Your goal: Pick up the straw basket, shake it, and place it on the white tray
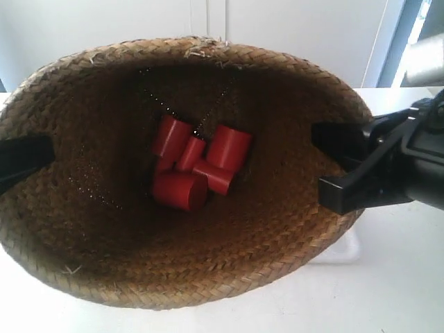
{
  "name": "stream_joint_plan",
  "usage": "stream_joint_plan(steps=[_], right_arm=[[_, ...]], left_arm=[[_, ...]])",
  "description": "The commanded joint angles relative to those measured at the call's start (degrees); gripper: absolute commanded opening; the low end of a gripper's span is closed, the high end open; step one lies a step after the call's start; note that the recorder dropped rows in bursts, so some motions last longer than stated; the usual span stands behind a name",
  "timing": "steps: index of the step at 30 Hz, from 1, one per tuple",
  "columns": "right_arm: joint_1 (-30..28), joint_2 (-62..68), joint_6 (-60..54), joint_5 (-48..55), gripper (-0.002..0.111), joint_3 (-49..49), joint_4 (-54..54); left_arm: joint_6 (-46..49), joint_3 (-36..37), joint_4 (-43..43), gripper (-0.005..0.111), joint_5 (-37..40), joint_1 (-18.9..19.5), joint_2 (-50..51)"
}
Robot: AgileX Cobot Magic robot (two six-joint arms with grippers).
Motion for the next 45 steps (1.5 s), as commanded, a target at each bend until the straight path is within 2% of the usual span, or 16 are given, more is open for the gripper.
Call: stream_joint_plan(steps=[1,5,12,15,19,23,25,26,27,28,29,30,31,34,37,45], right_arm=[[-1.1,2.4,-0.4,-3.0,0.0,0.1,-1.2],[-1.1,-0.4,1.1,0.5,0.0,0.1,0.1],[-1.1,-0.1,0.2,-3.8,0.0,0.1,0.3],[-1.1,0.8,3.7,-5.1,0.0,-0.2,1.3],[-1.1,-0.9,4.0,2.6,0.0,-1.1,1.7],[-1.1,2.7,3.5,-4.5,0.0,1.3,1.7],[-0.4,4.2,4.0,-1.8,0.0,-0.4,2.0],[2.5,2.2,3.7,8.1,0.0,-4.3,5.2],[4.3,0.7,3.1,10.7,0.0,-5.9,7.6],[9.3,-1.7,0.9,6.6,0.0,-5.9,12.2],[11.9,0.1,-1.3,-2.6,0.0,-3.4,11.4],[12.4,4.9,-1.7,-12.2,0.0,-0.5,11.4],[11.7,10.2,-2.9,-15.1,0.0,0.6,11.4],[13.3,14.8,-3.2,-12.9,0.0,-2.8,11.4],[13.0,13.3,-7.0,-12.4,0.0,-3.9,11.4],[12.5,15.3,-9.6,-12.5,0.0,-3.9,12.2]], left_arm=[[6.8,-0.3,-8.7,0.0,0.3,0.5,2.6],[6.6,-1.5,-8.7,0.0,6.8,0.5,2.7],[6.3,-1.5,-8.7,0.0,-0.9,0.5,6.0],[4.1,-1.9,-9.1,0.0,3.5,0.5,6.8],[3.7,-3.0,-11.0,0.0,6.9,0.5,5.2],[6.1,-3.1,-13.4,0.0,0.2,0.5,10.0],[4.4,-4.1,-14.5,0.0,6.3,0.5,11.4],[3.8,-6.0,-12.8,0.0,16.7,0.5,9.8],[2.3,-7.1,-12.0,0.0,21.2,0.4,8.4],[2.7,-7.6,-11.7,0.0,21.8,0.4,6.8],[4.8,-6.3,-11.8,0.0,14.1,0.4,7.3],[4.9,-4.9,-14.2,0.0,6.3,0.4,10.2],[4.7,-5.1,-14.7,0.0,4.9,0.4,13.2],[8.0,-10.5,-13.1,0.0,16.8,0.4,12.9],[5.0,-12.2,-10.2,0.0,10.1,0.4,11.4],[0.3,-11.6,-7.8,0.0,12.8,0.4,17.7]])
